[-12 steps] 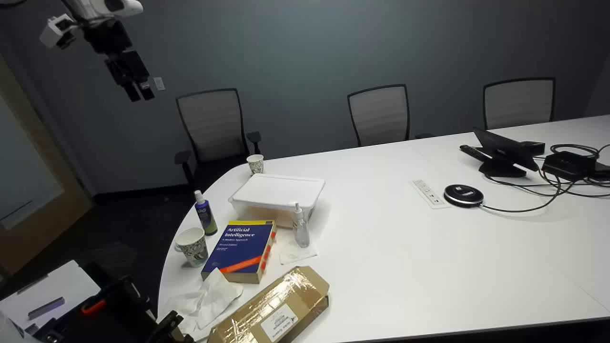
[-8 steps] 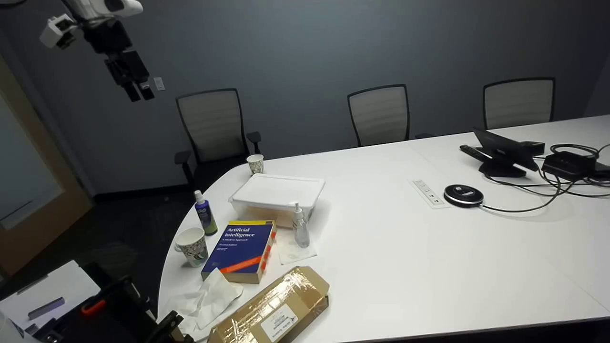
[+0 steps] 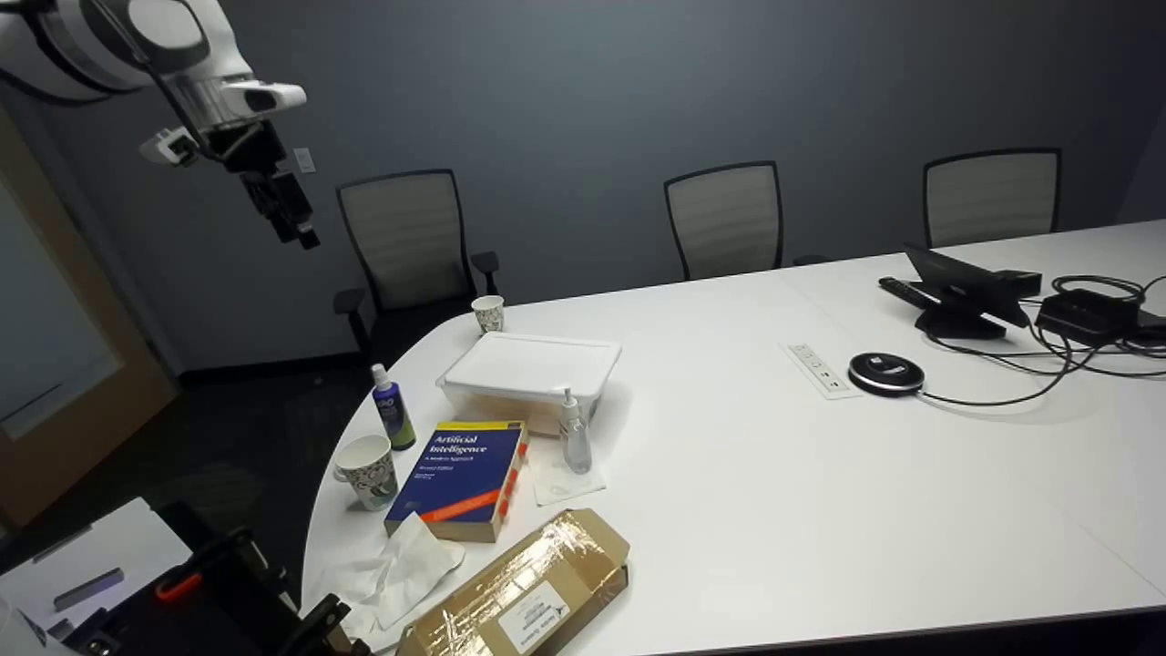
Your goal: Move the blue bottle
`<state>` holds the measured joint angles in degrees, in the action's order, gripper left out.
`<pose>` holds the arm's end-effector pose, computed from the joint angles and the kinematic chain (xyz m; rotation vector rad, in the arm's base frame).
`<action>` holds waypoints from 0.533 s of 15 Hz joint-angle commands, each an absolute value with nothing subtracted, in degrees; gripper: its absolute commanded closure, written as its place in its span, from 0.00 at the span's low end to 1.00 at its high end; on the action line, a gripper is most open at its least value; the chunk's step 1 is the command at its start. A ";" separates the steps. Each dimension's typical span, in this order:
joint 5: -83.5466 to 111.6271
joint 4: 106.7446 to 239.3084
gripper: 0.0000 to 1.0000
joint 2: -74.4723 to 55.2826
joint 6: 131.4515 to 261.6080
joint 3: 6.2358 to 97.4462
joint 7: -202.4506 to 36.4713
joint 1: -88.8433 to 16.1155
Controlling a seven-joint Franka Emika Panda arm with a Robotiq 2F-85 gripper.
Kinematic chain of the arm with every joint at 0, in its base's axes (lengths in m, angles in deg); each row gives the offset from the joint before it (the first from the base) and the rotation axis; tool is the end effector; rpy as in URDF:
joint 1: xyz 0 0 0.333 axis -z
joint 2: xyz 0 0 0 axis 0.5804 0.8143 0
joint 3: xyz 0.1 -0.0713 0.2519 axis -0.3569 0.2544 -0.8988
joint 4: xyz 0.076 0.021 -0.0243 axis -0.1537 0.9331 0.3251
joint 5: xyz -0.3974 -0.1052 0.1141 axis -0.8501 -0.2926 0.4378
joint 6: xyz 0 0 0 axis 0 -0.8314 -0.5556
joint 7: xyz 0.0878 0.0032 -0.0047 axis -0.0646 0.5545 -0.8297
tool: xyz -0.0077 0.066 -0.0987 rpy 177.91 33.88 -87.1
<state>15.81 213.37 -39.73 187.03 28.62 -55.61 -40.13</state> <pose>0.4762 0.2089 0.3773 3.0864 -0.2089 0.1938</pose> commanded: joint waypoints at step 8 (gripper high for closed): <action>5.87 210.84 0.00 -9.25 209.31 34.78 -39.21 -48.32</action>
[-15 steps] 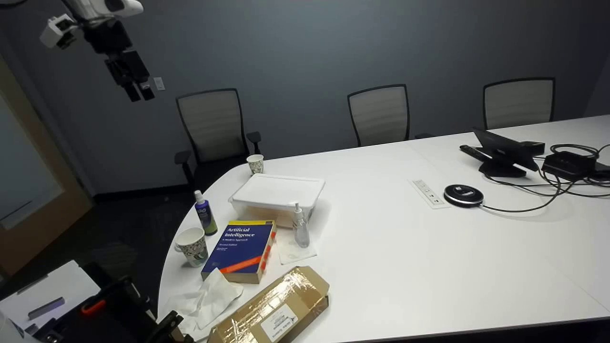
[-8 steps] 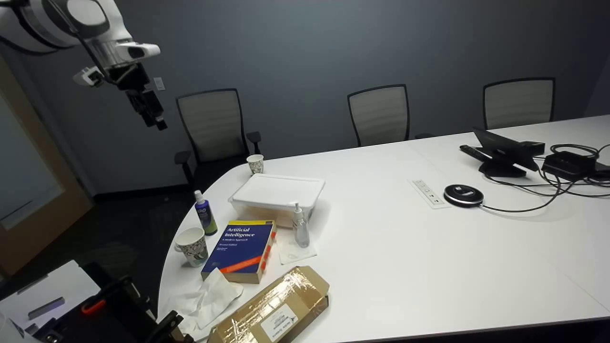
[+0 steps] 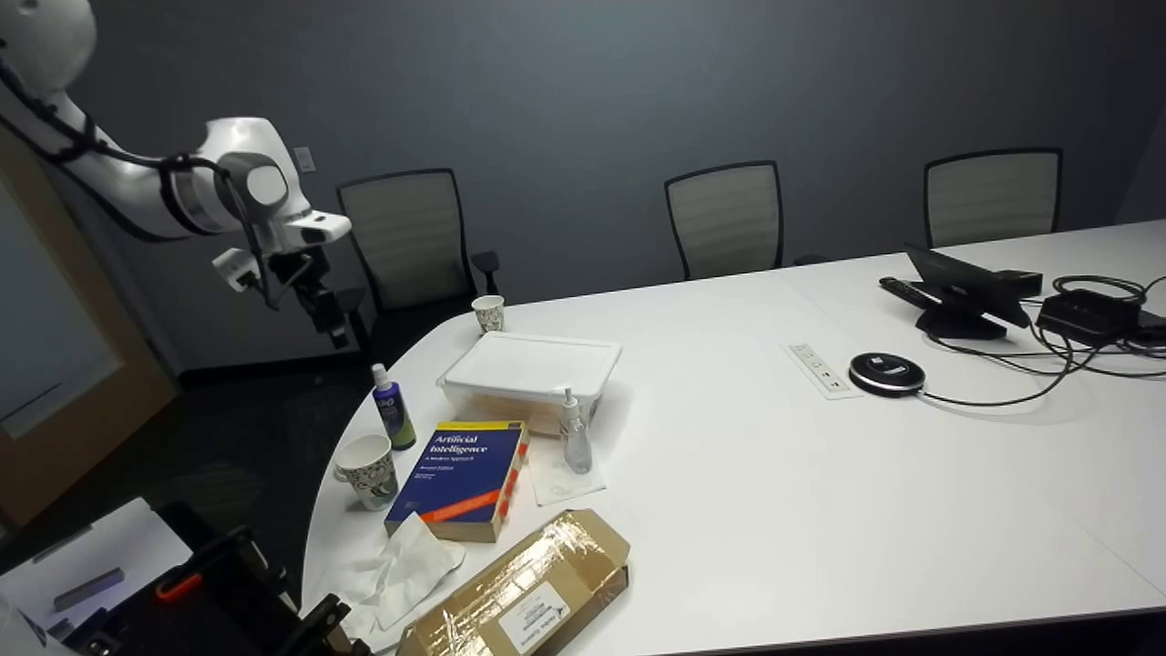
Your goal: Move the blue bottle
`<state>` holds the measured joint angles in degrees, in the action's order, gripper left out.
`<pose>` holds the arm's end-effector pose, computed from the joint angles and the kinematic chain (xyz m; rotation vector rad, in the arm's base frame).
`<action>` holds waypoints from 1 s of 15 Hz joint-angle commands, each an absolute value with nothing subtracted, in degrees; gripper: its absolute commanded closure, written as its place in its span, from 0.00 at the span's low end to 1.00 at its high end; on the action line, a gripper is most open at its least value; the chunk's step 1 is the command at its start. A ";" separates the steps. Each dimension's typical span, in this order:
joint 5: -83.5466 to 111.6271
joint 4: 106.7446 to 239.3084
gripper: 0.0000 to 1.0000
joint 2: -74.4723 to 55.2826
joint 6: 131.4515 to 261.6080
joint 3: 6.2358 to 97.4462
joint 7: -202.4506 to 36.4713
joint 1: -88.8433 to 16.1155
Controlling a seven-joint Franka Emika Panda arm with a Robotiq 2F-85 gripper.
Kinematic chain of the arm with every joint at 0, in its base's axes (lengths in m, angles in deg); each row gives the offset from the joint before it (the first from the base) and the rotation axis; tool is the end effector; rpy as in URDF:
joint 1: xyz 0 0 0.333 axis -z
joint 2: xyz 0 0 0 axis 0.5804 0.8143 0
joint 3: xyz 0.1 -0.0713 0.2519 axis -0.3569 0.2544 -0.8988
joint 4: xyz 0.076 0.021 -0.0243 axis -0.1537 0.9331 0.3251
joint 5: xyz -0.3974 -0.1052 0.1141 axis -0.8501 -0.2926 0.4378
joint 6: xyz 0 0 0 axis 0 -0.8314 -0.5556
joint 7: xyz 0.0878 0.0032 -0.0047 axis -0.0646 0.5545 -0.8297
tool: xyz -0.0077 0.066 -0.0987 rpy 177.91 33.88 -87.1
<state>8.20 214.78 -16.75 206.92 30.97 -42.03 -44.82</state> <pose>0.4764 0.2407 0.1961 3.1079 -0.3392 0.0848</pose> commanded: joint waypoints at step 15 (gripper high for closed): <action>9.07 196.35 0.00 8.64 213.14 45.97 -39.72 -60.35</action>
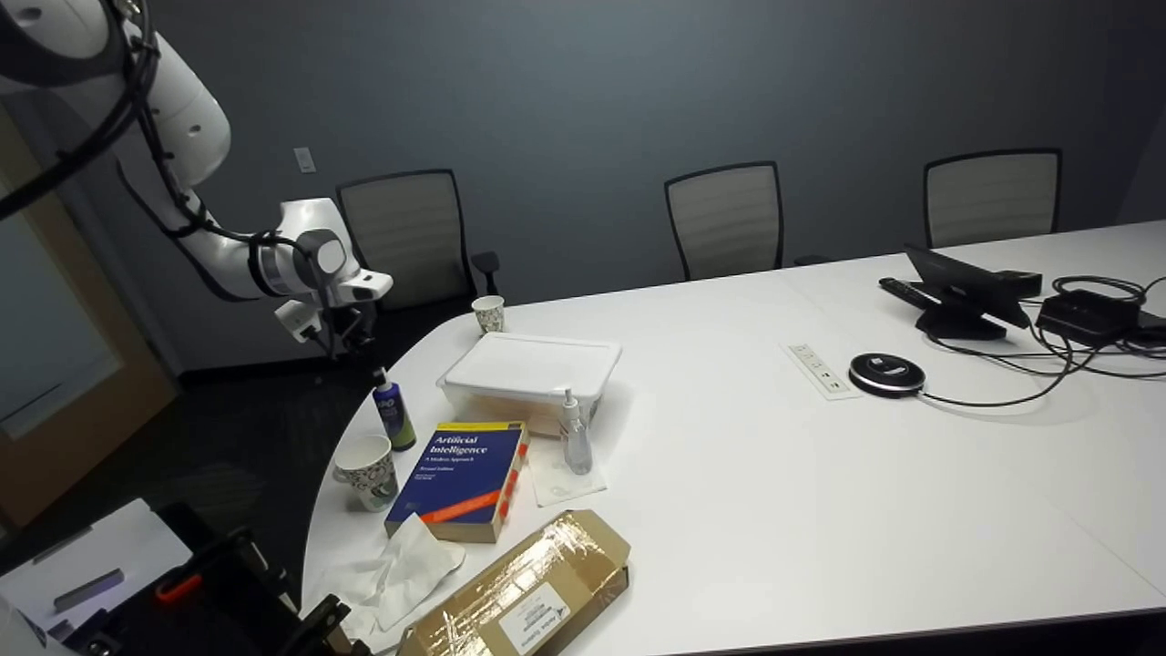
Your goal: Move the blue bottle
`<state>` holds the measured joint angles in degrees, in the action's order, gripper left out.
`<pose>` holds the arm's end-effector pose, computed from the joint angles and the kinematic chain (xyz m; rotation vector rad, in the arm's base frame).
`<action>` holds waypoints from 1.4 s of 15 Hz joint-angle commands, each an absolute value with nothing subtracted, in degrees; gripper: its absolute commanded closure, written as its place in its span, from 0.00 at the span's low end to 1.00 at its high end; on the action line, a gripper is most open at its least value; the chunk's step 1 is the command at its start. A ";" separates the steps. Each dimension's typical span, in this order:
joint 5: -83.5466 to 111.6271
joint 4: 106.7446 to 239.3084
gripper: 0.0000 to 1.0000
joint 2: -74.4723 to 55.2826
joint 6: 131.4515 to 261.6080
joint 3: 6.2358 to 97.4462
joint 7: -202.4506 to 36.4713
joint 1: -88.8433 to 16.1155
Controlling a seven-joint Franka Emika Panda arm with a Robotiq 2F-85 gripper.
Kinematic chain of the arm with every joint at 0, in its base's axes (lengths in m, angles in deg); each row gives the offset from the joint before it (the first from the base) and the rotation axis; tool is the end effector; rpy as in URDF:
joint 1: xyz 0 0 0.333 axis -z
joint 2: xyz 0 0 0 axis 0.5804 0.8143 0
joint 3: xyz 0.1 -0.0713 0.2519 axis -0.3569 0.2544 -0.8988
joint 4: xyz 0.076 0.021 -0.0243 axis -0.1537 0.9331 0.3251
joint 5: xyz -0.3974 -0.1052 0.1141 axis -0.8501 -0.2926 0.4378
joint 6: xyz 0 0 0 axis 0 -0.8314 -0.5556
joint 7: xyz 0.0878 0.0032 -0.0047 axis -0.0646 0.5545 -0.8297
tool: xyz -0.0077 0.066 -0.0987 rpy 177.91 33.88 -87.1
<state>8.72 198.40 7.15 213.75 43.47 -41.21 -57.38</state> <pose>0.5234 0.2661 0.0796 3.1082 -0.3694 0.0475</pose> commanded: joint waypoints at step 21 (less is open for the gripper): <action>7.73 195.60 0.92 9.29 212.26 51.45 -36.22 -64.74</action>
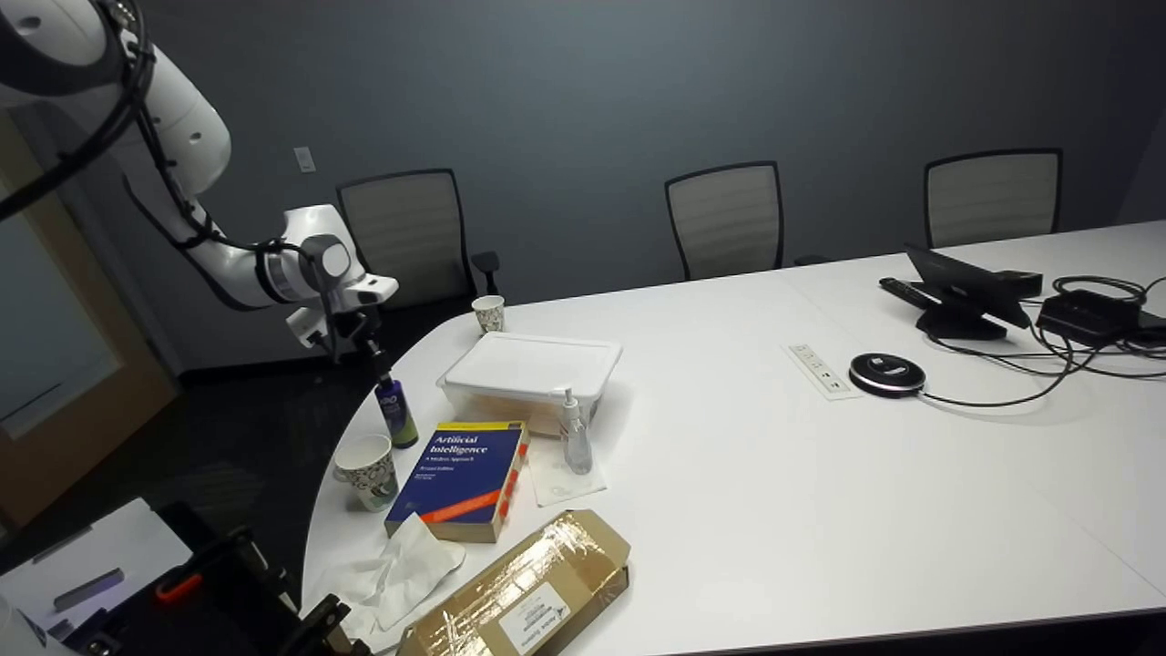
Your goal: Move the blue bottle
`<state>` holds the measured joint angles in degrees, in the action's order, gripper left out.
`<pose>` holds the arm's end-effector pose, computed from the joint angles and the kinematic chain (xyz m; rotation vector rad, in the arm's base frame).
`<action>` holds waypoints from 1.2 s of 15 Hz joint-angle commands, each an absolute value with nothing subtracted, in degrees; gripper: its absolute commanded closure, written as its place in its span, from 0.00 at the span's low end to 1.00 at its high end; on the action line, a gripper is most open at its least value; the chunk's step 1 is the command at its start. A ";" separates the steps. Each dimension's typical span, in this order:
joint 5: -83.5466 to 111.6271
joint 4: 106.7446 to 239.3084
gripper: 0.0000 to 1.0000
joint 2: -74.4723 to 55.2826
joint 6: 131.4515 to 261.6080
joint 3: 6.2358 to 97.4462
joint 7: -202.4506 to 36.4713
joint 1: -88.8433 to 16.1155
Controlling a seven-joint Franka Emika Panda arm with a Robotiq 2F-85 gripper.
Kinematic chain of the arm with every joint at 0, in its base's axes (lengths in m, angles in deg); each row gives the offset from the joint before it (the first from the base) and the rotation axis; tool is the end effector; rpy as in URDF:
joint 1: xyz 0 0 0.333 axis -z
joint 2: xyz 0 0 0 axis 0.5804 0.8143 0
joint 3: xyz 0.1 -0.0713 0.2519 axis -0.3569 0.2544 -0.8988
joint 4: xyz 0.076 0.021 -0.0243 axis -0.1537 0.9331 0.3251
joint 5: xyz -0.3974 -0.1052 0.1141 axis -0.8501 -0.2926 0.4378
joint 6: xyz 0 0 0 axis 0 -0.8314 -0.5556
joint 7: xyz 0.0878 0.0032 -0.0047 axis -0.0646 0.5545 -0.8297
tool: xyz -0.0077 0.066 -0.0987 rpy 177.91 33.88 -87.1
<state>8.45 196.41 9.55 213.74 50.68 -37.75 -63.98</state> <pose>0.5324 0.2574 0.0667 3.0351 -0.4294 0.1000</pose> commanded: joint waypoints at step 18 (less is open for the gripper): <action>8.29 202.09 0.92 -18.24 197.66 52.72 -40.67 -43.98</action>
